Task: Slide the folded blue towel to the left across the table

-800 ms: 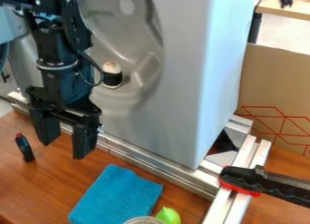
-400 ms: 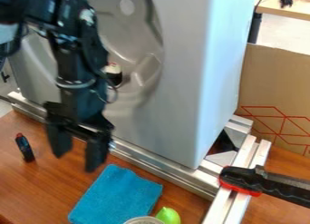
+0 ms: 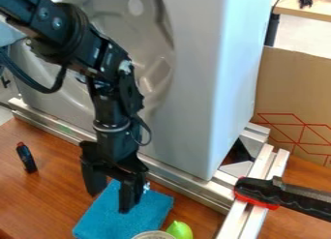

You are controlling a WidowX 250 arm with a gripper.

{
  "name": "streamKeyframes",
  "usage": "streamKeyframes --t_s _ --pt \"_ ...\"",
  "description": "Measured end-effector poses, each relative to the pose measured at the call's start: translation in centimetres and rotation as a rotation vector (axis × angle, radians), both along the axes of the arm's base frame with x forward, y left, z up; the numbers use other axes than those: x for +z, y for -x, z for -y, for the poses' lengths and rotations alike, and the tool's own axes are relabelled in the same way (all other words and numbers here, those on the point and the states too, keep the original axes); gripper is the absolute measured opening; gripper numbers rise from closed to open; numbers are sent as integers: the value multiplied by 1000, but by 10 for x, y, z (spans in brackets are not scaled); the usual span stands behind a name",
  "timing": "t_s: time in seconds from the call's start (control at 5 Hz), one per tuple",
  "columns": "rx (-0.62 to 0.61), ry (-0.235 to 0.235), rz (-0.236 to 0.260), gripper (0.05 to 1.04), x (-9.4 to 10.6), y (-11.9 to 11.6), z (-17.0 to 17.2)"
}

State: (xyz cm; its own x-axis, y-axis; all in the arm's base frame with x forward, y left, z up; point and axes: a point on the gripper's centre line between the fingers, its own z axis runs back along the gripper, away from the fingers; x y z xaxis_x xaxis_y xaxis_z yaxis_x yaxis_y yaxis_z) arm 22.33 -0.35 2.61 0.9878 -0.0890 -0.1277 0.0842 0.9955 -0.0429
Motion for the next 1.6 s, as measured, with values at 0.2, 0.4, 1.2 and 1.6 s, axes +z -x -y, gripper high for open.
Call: streamKeyframes --t_s 0.2,0.4,1.2,1.6 --pt "11 12 -4 1000 -17 0 2" --pt "54 19 17 1000 -37 -1 6" --pt "27 -19 -26 1000 -50 -13 -20" --pt "96 -93 -122 1000 -40 -4 -73"
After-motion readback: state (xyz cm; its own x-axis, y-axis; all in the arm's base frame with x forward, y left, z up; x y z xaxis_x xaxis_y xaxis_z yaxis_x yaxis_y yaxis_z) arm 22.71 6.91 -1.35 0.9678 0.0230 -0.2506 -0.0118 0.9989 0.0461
